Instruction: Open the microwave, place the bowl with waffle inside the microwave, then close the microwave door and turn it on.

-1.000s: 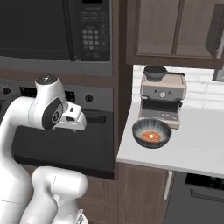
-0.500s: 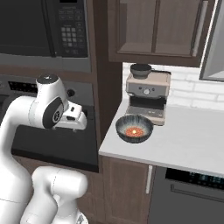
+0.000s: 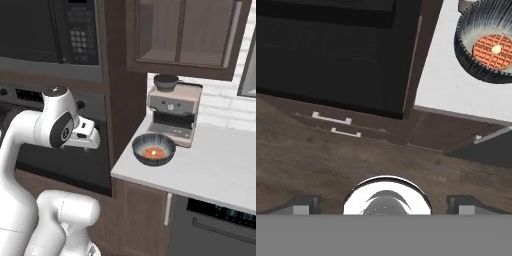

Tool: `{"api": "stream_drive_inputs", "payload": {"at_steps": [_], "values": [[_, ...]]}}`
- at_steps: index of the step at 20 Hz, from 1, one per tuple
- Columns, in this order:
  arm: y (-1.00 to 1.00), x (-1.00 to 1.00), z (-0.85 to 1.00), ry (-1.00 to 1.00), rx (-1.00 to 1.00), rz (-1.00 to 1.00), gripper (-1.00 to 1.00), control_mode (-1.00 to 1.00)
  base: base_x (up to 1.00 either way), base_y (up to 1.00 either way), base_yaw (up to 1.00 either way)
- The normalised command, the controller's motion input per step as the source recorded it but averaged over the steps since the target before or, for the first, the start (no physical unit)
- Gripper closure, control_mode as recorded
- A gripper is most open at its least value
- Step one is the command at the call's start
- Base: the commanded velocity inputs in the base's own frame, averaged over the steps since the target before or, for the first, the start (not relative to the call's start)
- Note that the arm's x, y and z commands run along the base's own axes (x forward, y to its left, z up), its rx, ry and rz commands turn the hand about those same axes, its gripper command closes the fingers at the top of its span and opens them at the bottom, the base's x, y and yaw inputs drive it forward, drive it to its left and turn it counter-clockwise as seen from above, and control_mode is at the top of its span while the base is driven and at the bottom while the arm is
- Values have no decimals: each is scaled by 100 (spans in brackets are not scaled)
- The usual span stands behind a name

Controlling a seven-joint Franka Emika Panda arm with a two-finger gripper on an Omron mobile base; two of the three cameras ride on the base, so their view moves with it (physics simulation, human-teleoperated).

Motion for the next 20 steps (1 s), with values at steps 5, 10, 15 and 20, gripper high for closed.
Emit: {"api": "stream_drive_inputs", "payload": {"at_steps": [5,10,15,20], "values": [[0,0,0,0,0,0,-100,100,0,-31,32],[-5,0,0,-3,0,5,-100,-100,0,-25,25],[-6,0,13,-16,0,14,-100,-100,0,0,0],[0,0,50,-20,-1,1,-100,-100,0,0,0]]}}
